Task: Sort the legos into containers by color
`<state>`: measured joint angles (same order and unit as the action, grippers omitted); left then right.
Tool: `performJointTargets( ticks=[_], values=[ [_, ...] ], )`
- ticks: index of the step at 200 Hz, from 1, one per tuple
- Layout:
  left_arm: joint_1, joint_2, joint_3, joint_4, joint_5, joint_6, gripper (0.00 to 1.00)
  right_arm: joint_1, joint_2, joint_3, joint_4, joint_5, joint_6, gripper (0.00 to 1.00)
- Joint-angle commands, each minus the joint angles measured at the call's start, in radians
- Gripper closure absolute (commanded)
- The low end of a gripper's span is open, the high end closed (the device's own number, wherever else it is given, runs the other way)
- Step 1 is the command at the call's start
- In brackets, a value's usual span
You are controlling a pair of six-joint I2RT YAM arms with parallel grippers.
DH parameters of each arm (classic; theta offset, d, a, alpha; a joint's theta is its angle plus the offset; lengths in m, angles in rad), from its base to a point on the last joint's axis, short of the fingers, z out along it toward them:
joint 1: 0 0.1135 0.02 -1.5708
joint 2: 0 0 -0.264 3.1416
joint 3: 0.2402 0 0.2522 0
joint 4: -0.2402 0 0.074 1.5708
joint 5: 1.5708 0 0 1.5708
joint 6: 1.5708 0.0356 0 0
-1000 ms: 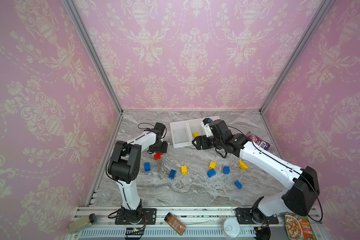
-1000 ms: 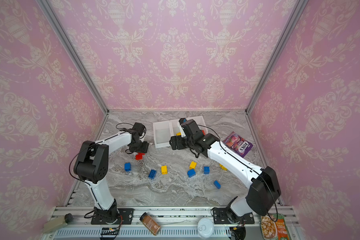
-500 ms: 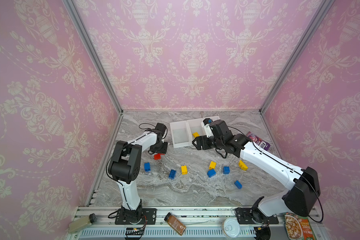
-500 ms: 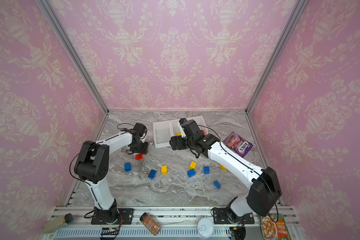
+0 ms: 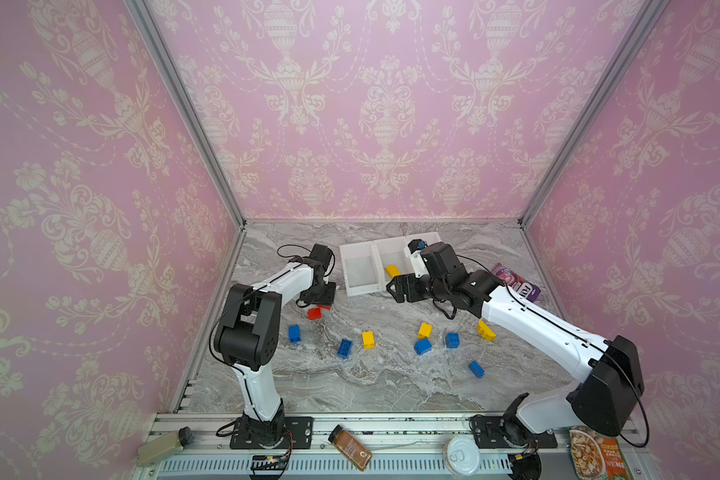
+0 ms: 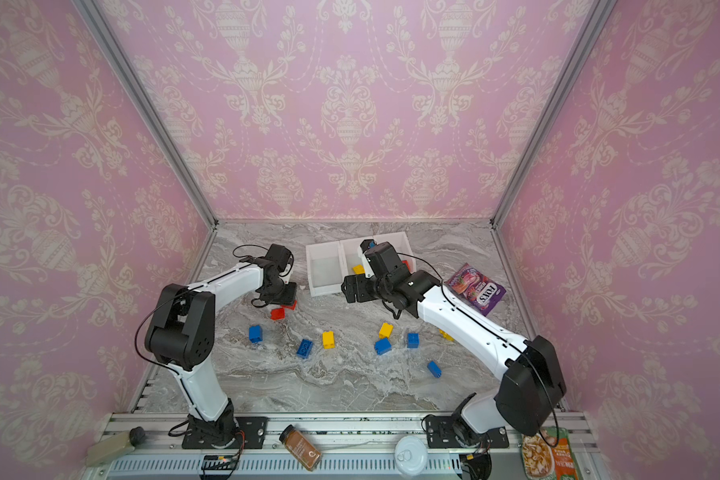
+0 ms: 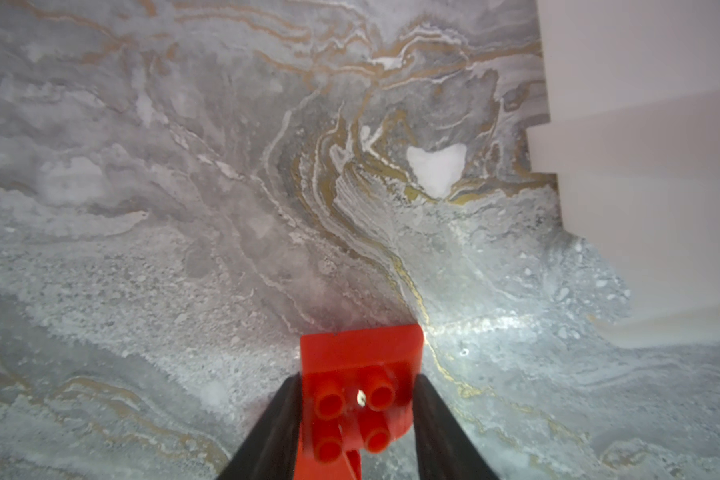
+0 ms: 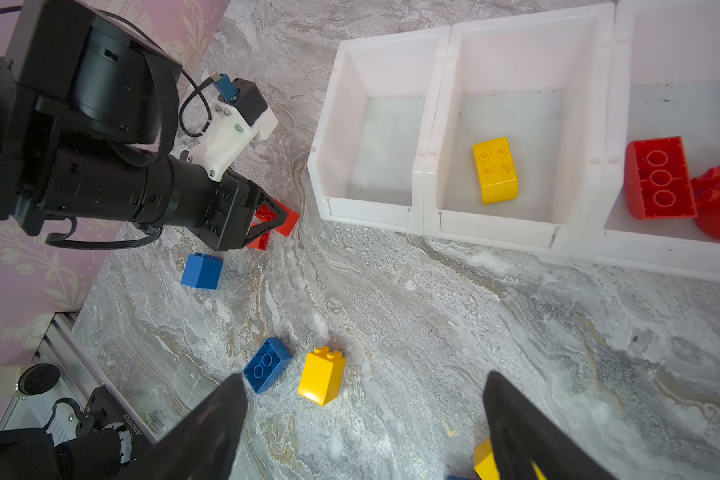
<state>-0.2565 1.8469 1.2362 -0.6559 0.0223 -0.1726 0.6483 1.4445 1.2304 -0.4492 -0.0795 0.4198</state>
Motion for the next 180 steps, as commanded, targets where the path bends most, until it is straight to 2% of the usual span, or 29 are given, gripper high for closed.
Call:
performJointTargets(
  ticks=[1, 31, 56, 78, 101, 115, 135, 163, 180],
  values=[
    [-0.023, -0.005, -0.014, -0.034, 0.042, 0.018, 0.5, -0.006, -0.04, -0.019, 0.012, -0.002, 0.007, 0.1],
    [-0.052, 0.017, -0.005, -0.018, 0.077, 0.047, 0.42, -0.007, -0.044, -0.022, 0.019, -0.009, 0.011, 0.1],
    [-0.075, 0.023, 0.023, -0.023, 0.04, 0.038, 0.4, -0.007, -0.045, -0.019, 0.015, -0.009, 0.011, 0.1],
    [-0.078, -0.035, 0.01, 0.004, 0.013, 0.036, 0.3, -0.007, -0.052, -0.022, 0.008, -0.006, 0.01, 0.1],
    [-0.081, -0.098, -0.008, -0.022, -0.081, 0.046, 0.2, -0.007, -0.061, -0.022, 0.001, -0.003, 0.008, 0.1],
    [-0.082, -0.151, -0.038, -0.016, -0.132, 0.014, 0.19, -0.009, -0.065, -0.022, 0.0, -0.003, 0.007, 0.09],
    [-0.085, -0.237, -0.1, 0.045, -0.116, -0.132, 0.24, -0.012, -0.061, -0.022, 0.002, -0.005, 0.002, 0.1],
    [-0.106, -0.342, -0.231, 0.216, -0.087, -0.522, 0.3, -0.018, -0.046, -0.01, 0.006, -0.009, -0.005, 0.1],
    [-0.119, -0.357, -0.258, 0.27, -0.092, -0.708, 0.31, -0.024, -0.045, -0.003, 0.003, -0.01, -0.01, 0.09]
  ],
)
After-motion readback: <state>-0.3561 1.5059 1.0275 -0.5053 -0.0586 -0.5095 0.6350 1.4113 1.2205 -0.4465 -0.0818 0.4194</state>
